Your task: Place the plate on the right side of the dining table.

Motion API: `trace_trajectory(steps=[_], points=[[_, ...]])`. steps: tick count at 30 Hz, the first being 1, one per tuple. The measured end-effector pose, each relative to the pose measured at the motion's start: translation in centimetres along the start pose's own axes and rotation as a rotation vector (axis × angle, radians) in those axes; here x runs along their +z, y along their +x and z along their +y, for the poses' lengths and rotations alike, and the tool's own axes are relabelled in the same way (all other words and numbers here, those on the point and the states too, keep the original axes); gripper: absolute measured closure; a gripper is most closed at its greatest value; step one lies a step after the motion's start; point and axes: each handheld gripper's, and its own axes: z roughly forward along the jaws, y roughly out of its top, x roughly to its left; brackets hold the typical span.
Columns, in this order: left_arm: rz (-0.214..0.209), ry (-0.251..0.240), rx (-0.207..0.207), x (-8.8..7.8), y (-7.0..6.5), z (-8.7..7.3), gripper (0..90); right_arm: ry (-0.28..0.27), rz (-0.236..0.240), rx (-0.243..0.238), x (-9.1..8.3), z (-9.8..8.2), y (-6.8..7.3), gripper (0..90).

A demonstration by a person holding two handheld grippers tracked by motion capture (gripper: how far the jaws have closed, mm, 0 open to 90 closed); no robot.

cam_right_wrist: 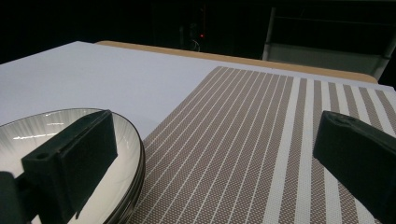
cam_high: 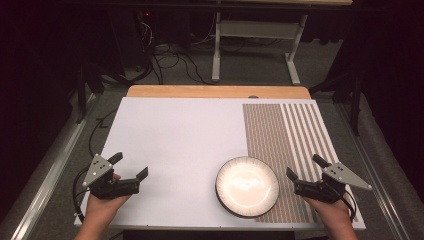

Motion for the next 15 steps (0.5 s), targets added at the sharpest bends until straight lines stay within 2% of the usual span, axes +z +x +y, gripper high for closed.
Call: trace_trajectory(steps=[5, 15], points=[[-0.008, -0.017, -0.003, -0.13, -0.37, 0.14, 0.5, -0.008, 0.006, -0.001, -0.15, 0.18, 0.33, 0.7], [-0.015, -0.009, -0.008, -0.08, -0.46, 0.08, 0.5, -0.001, 0.019, -0.005, 0.05, 0.2, 0.55, 0.7]])
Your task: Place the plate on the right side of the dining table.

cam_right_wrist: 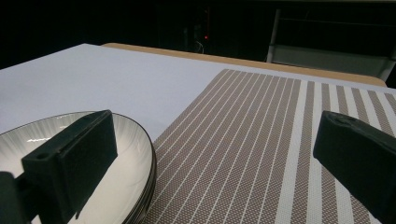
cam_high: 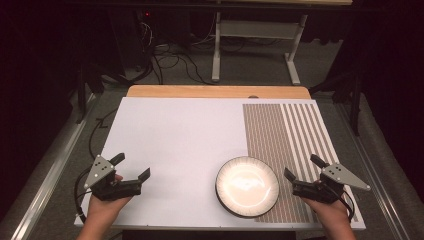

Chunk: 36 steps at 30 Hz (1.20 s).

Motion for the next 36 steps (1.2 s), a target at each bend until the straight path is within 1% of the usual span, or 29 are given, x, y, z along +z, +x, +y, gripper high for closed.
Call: trace_trajectory(steps=[10, 18, 20, 30, 36], points=[[-0.002, 0.004, -0.005, 0.02, 0.0, 0.0, 0.6, 0.001, 0.002, 0.007, -0.01, 0.02, 0.1, 0.8], [-0.004, 0.004, -0.006, 0.02, -0.01, 0.02, 0.6, 0.004, 0.005, -0.007, -0.01, 0.08, 0.18, 0.8], [-0.004, 0.004, -0.004, 0.01, -0.03, 0.05, 0.5, 0.006, 0.007, 0.002, -0.01, 0.07, 0.26, 0.8], [-0.007, 0.001, -0.004, -0.03, -0.13, 0.1, 0.6, 0.009, 0.011, -0.006, 0.02, 0.12, 0.31, 0.8], [-0.011, -0.001, -0.007, 0.0, -0.28, 0.15, 0.6, 0.014, 0.015, 0.0, 0.05, 0.15, 0.37, 0.9]])
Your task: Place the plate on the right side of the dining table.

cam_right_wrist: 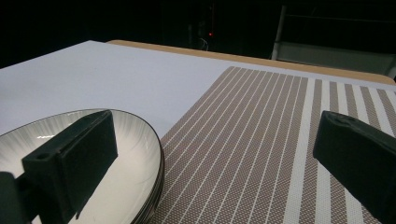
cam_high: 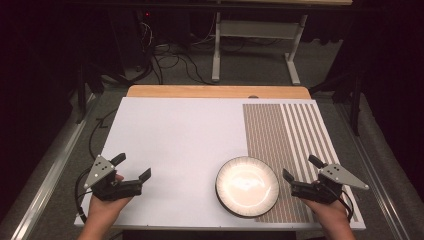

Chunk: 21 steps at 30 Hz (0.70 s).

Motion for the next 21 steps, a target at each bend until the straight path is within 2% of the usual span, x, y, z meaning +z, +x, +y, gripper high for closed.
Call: trace_trajectory(steps=[4, 15, 21], points=[[-0.008, -0.002, -0.017, 0.1, -0.1, 0.0, 0.6, 0.001, 0.004, 0.011, 0.0, 0.0, 0.0, 0.9], [-0.017, 0.0, -0.016, 0.2, -0.7, 0.0, 0.6, 0.019, 0.006, 0.028, -0.1, 0.2, 0.1, 1.3], [-0.028, 0.001, -0.01, 0.3, -1.1, 0.0, 0.6, 0.031, 0.012, 0.013, 0.0, 0.2, 0.2, 3.3]])
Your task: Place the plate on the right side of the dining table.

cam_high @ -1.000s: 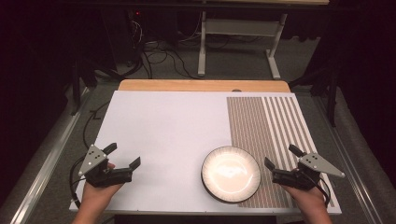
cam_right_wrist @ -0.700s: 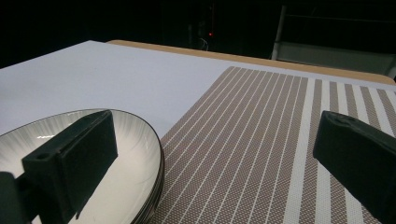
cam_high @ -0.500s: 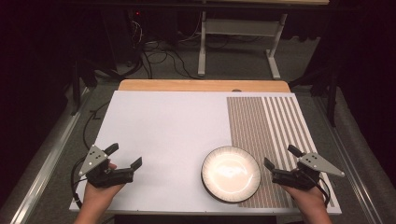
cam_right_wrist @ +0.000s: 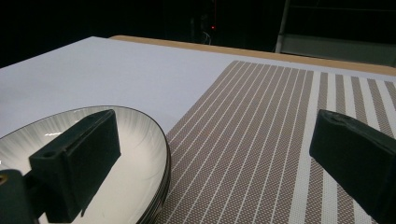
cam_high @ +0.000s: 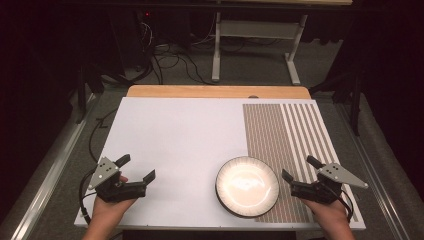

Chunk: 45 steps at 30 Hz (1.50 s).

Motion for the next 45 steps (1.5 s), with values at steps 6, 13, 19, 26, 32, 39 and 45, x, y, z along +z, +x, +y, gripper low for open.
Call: trace_trajectory(steps=[6, 13, 19, 26, 32, 39, 45], points=[[-0.011, 0.002, 0.01, 0.1, -0.43, 0.05, 0.6, 0.008, 0.004, -0.006, 0.01, 0.02, 0.16, 7.5], [-0.014, 0.007, 0.015, 0.2, -0.55, 0.05, 0.5, 0.035, 0.0, -0.012, 0.05, 0.05, 0.31, 18.1], [-0.017, 0.014, 0.024, 0.27, -0.62, 0.02, 0.6, 0.075, 0.017, -0.035, 0.03, 0.15, 0.56, 36.1], [-0.023, 0.021, 0.029, 0.37, -0.67, 0.0, 0.6, 0.115, 0.03, -0.04, 0.08, 0.18, 0.64, 48.1], [-0.026, 0.024, 0.031, 0.41, -0.74, 0.02, 0.5, 0.153, 0.05, -0.059, 0.17, 0.16, 0.61, 59.7], [-0.03, 0.026, 0.033, 0.4, -0.72, 0.05, 0.5, 0.211, 0.09, -0.064, 0.33, 0.16, 0.71, 68.4], [-0.037, 0.021, 0.031, 0.3, -0.83, 0.21, 0.5, 0.227, 0.121, -0.071, 0.5, 0.2, 0.65, 73.4]])
